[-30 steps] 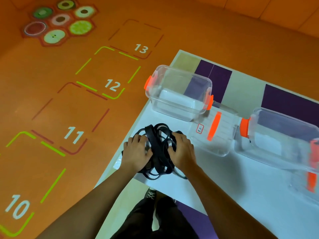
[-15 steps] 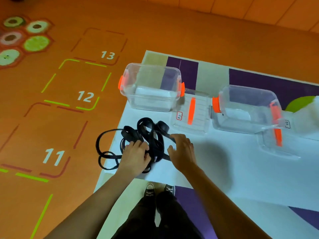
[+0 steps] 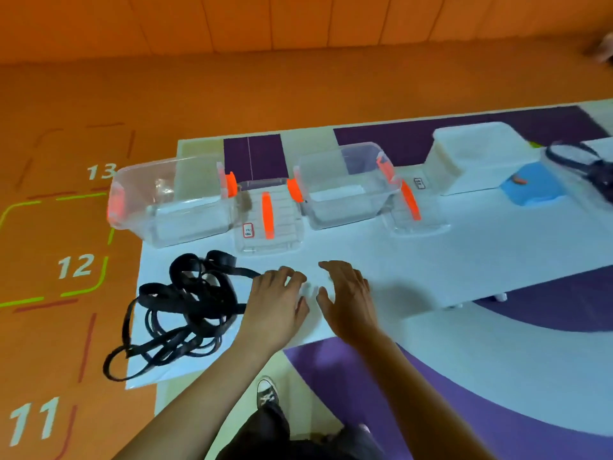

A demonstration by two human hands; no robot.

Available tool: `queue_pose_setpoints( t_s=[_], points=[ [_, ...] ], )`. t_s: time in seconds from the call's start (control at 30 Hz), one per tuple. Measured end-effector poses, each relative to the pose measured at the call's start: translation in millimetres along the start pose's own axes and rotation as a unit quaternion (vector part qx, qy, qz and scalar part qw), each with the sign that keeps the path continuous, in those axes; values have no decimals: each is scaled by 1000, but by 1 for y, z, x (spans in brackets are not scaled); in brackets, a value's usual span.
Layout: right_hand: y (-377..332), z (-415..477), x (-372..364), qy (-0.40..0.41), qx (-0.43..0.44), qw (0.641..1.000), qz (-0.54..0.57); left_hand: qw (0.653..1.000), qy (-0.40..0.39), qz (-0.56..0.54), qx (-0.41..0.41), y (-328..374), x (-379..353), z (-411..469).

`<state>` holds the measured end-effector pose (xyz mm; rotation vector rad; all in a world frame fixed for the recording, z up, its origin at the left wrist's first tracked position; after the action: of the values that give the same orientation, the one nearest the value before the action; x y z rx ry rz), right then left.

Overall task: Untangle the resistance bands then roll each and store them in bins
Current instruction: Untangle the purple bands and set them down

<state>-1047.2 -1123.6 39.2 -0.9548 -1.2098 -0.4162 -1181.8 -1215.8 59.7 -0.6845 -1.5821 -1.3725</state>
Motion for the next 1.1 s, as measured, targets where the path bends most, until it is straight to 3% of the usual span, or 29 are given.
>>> queue_pose_setpoints(
  t_s=[0.43, 0.8, 1.1],
  points=[
    [203, -81, 147, 77, -133, 988, -12, 989, 9, 21, -148, 234, -72, 58],
    [378, -123, 232, 139, -253, 957, 15, 965, -52, 12, -255, 407, -165, 118],
    [532, -99, 297, 112, -325, 939, -4, 951, -105, -8, -292, 535, -247, 221]
  ],
)
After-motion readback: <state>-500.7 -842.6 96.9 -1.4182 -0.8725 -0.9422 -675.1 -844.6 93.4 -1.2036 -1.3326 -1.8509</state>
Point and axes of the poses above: each hand's wrist, its own z-axis towards the middle knuckle, its own x-axis out of the back of the hand, y = z × x, the point moved 2 cm from there along z, towards the middle knuckle, and after that the axes turned 12 degrees about -z, right-handed, at the moved point
